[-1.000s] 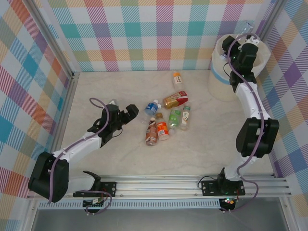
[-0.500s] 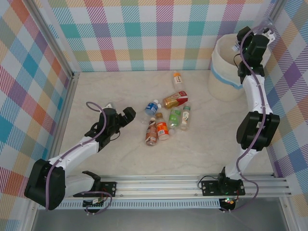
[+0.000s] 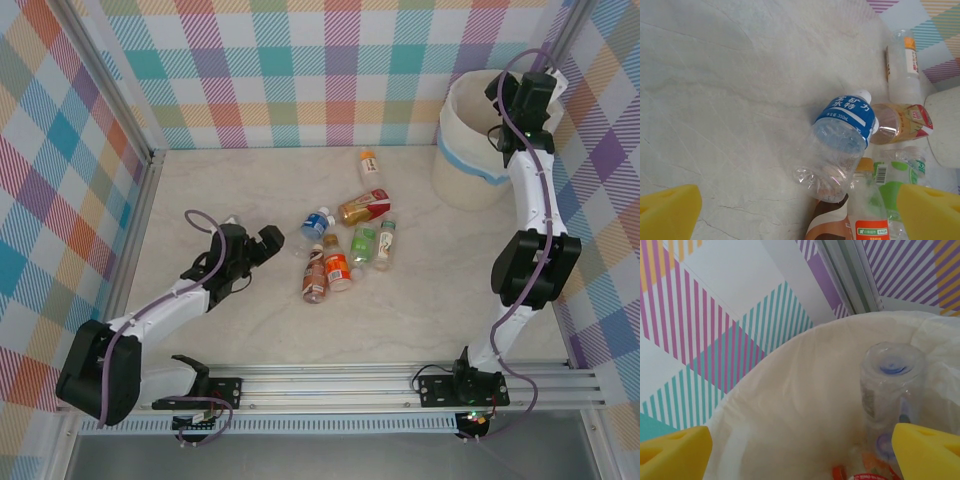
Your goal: Put the plastic bottles in the bin
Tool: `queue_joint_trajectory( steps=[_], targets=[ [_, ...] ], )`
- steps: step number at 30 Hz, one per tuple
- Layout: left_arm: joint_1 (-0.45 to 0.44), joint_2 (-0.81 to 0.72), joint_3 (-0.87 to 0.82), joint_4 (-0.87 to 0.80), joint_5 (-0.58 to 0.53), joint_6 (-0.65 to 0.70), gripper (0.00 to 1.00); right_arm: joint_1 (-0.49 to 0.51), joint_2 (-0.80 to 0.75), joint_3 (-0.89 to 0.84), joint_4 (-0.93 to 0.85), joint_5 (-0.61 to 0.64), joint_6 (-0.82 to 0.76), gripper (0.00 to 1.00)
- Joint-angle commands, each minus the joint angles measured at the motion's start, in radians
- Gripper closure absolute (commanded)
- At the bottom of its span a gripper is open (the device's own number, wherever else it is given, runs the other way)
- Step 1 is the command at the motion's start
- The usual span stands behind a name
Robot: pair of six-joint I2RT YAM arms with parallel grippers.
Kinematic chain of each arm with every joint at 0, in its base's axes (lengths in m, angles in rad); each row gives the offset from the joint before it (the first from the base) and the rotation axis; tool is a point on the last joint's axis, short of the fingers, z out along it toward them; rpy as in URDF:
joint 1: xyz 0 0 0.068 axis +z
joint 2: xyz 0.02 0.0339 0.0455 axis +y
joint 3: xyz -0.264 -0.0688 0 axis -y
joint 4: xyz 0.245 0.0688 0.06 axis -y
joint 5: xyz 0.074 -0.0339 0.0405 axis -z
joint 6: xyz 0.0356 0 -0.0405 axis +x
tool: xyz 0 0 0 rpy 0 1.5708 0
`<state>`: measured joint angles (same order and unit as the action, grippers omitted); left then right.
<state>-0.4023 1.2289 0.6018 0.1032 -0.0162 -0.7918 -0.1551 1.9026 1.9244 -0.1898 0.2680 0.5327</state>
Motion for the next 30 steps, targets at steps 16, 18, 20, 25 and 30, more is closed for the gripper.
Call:
queue_joint_trajectory(
  steps=[16, 18, 20, 25, 30],
  targets=[
    [0.014, 0.126, 0.111, -0.007, 0.085, 0.011, 0.0, 0.003, -0.386, -0.397, 0.164, -0.296, -0.014, 0.0],
    [0.014, 0.129, 0.111, -0.007, 0.089, 0.009, 0.0, 0.003, -0.424, -0.427, 0.163, -0.336, -0.011, 0.0],
    [0.014, 0.134, 0.11, -0.004, 0.091, 0.007, 0.0, 0.003, -0.457, -0.458, 0.166, -0.378, 0.002, 0.0],
    [0.014, 0.142, 0.111, -0.005, 0.095, -0.006, 0.0, 0.003, -0.538, -0.552, 0.182, -0.484, 0.058, 0.0],
    [0.011, 0.151, 0.124, -0.018, 0.104, -0.013, 0.0, 0.016, -0.62, -0.697, 0.225, -0.545, 0.116, 0.0]
  ],
)
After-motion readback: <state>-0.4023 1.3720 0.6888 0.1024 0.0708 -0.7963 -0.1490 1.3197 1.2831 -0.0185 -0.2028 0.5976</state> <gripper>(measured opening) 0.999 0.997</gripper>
